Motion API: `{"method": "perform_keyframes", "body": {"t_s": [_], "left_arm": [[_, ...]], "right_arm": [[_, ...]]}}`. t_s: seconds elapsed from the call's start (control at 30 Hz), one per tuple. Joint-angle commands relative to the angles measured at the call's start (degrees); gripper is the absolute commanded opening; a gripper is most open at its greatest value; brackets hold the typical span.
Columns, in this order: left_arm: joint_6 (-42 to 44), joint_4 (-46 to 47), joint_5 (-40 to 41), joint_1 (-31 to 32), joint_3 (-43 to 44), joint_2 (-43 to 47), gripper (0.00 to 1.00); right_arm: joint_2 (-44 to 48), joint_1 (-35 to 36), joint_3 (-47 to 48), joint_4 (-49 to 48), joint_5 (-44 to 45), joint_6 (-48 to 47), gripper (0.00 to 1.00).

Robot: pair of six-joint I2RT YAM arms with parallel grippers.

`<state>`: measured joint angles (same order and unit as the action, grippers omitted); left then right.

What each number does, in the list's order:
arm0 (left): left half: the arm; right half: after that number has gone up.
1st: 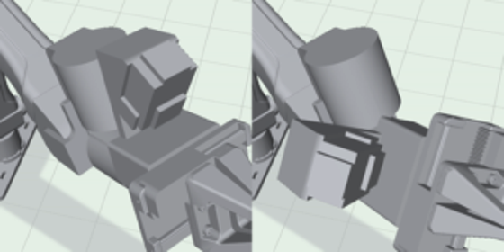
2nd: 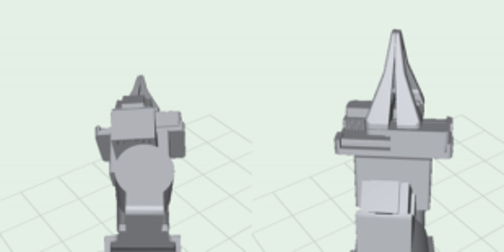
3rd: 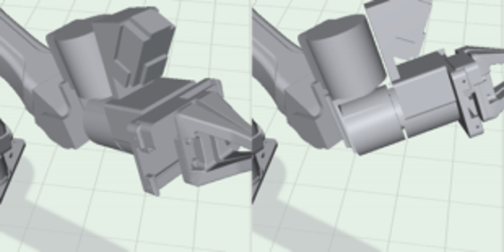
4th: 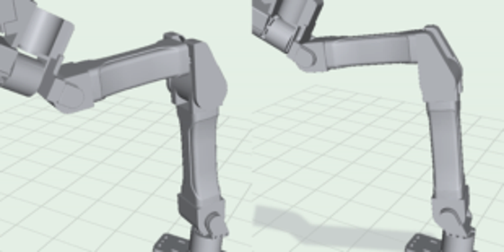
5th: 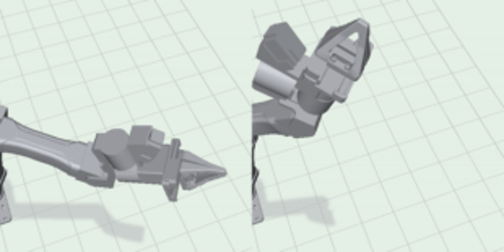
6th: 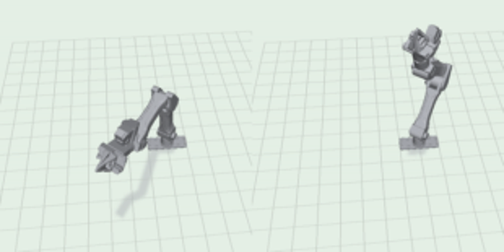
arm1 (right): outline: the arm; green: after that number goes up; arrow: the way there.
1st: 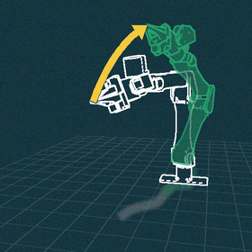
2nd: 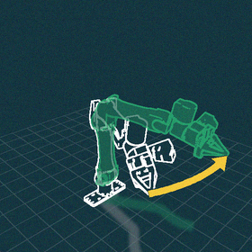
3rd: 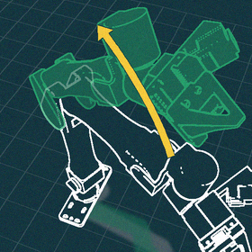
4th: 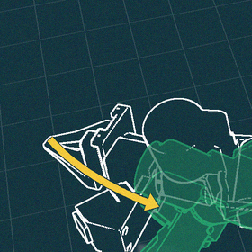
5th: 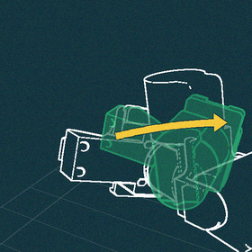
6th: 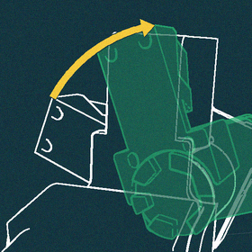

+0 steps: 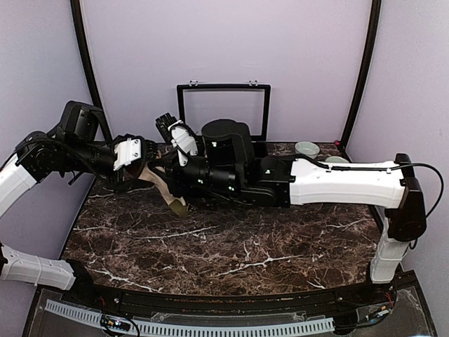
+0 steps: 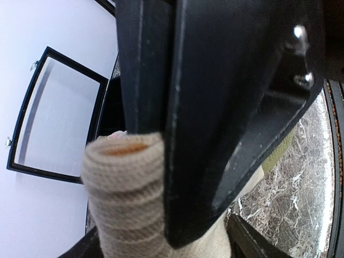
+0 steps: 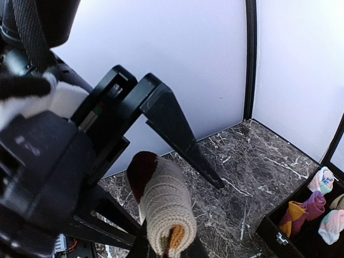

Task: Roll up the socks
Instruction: Roll the sock.

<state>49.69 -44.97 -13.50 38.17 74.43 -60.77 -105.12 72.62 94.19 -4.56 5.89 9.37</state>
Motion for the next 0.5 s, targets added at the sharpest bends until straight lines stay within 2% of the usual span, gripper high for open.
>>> {"method": "perform_keyframes", "body": {"t_s": [0.0, 0.1, 0.23, 0.4, 0.47], "left_arm": [[1.99, 5.08, 4.72, 0.27, -2.23, 3.1, 0.73], [1.83, 8.21, 7.69, 0.25, -1.35, 2.52, 0.68], [2.16, 10.6, 8.61, 0.24, 0.54, 2.51, 0.65], [2.79, 7.66, 5.04, 0.44, 0.36, 3.01, 0.66], [3.09, 7.38, 6.06, 0.92, -0.19, 3.03, 0.63]], "right_arm": [[-0.23, 0.5, 1.6, -4.94, -0.74, 3.28, 0.0], [-1.93, 0.65, 3.64, -4.24, -2.65, 5.27, 0.0], [-3.87, 1.29, 4.89, -3.0, 1.09, 8.53, 0.0], [-3.98, 1.67, 2.77, -7.17, 2.44, 11.25, 0.0], [-4.42, 1.81, 3.1, -7.33, 3.14, 11.69, 0.0]]}}
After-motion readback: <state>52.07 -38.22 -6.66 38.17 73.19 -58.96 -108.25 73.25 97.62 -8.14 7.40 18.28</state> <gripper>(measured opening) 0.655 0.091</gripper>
